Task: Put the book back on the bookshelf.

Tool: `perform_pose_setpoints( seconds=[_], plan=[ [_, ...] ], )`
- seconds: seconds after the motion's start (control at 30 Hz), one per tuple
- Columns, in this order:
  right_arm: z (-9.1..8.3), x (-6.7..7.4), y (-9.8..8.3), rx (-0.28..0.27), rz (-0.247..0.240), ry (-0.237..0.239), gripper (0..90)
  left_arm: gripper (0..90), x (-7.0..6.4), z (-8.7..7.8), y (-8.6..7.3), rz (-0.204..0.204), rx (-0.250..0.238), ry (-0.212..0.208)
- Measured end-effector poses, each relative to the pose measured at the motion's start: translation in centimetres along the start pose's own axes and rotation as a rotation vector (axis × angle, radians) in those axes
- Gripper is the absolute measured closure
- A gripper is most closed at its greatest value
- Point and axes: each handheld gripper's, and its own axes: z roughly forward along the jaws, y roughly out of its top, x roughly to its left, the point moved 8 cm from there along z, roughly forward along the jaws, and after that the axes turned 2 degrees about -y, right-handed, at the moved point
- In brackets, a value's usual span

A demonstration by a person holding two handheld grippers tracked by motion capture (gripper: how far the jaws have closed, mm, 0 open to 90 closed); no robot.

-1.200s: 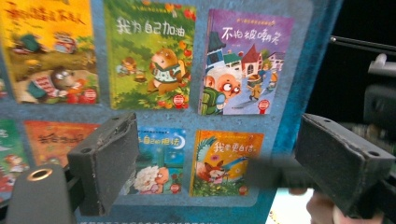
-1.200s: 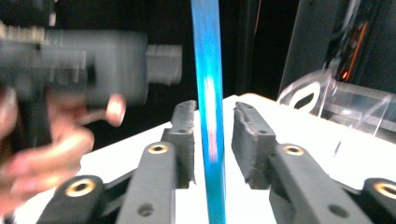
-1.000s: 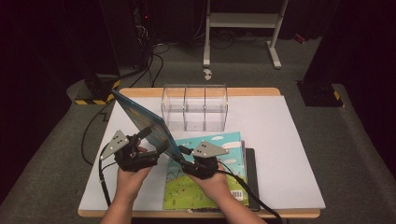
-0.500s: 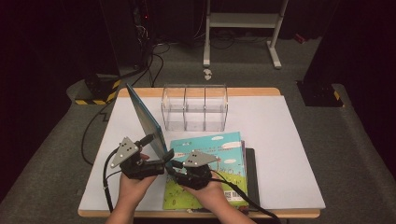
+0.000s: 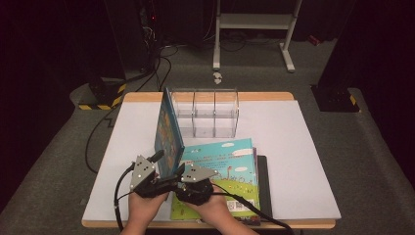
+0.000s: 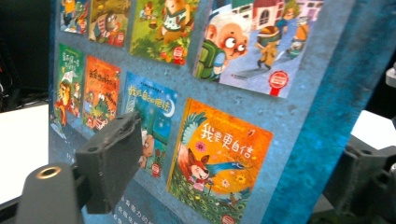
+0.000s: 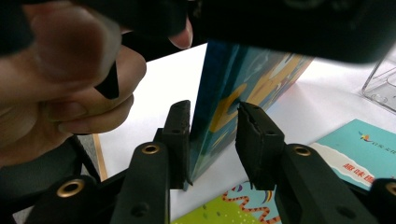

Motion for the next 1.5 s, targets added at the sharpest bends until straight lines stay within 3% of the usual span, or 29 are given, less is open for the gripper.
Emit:
perform_pose_setpoints(
  seconds=[0.23,0.43,0.6,0.7,0.8,1.03,1.33,1.43,1.5],
  plan=[
    [-0.1,-0.1,0.2,-0.010,-0.006,-0.003,70.6,28.1,0.4,-1.0,0.8,0.015,-0.032,0.008],
    [-0.6,0.6,0.1,0.004,-0.015,0.018,63.4,33.1,0.6,-1.8,0.8,0.033,-0.036,0.022],
    [-2.5,0.9,0.5,-0.021,-0.021,0.024,57.7,35.6,0.8,-2.6,1.0,0.044,-0.046,0.036],
    [-4.2,0.2,1.1,-0.045,-0.018,0.003,53.8,36.4,1.0,-2.9,1.1,0.052,-0.043,0.042],
    [-6.4,-1.9,1.8,-0.067,-0.009,-0.055,50.9,36.6,1.1,-3.2,1.2,0.050,-0.041,0.046],
    [-12.2,-9.2,0.9,-0.132,0.045,-0.241,49.0,37.3,1.4,-3.6,1.3,0.054,-0.039,0.052],
    [-19.0,-17.7,-4.8,-0.147,0.136,-0.546,49.2,38.7,1.7,-4.2,1.4,0.051,-0.040,0.074],
    [-20.2,-19.1,-6.8,-0.182,0.193,-0.585,50.0,41.6,2.0,-4.8,1.5,0.053,-0.044,0.089],
    [-20.0,-19.4,-7.9,-0.142,0.192,-0.580,50.1,43.6,2.3,-5.2,1.6,0.045,-0.048,0.100]
  ],
)
